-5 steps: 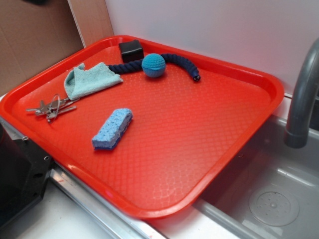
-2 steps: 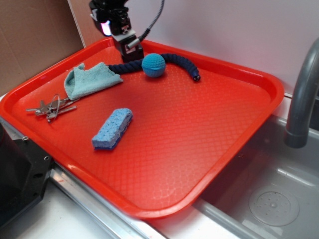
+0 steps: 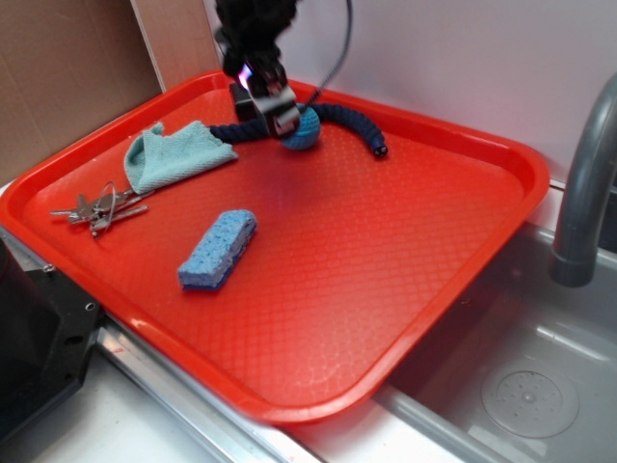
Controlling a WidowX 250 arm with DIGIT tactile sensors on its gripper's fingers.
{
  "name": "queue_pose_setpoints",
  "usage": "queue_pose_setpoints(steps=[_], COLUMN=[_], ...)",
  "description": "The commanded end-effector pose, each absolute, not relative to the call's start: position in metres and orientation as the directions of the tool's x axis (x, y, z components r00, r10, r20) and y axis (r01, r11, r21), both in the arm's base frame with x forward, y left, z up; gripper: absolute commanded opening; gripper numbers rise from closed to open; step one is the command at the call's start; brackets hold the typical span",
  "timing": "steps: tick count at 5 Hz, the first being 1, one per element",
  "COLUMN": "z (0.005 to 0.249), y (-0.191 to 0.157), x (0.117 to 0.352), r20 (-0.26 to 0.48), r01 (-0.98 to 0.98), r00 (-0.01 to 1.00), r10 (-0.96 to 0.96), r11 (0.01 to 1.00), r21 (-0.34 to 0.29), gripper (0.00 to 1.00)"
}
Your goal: Grab the blue ball.
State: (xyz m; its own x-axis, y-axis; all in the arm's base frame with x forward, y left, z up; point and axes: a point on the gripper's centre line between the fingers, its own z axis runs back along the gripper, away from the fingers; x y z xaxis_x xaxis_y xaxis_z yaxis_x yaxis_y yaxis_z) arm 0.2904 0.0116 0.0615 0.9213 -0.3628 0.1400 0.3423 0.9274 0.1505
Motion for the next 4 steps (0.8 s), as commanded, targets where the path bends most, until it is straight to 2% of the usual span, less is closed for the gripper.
queue_pose_setpoints(steps=[1, 2, 3, 4], z=[0.044, 0.037, 0.032, 0.037], y=[-0.004, -0.002, 0.004, 0.009], x=[0.316, 0.325, 0.329, 0.330], r20=[0.216, 0.168, 0.158, 0.166], r01=[0.405, 0.379, 0.336, 0.305], r00=[0.881, 0.901, 0.921, 0.932], r10=[-0.421, -0.401, -0.355, -0.323], r11=[0.907, 0.914, 0.932, 0.944], r21=[0.117, 0.146, 0.135, 0.122], gripper=[1.00, 1.00, 0.00, 0.00])
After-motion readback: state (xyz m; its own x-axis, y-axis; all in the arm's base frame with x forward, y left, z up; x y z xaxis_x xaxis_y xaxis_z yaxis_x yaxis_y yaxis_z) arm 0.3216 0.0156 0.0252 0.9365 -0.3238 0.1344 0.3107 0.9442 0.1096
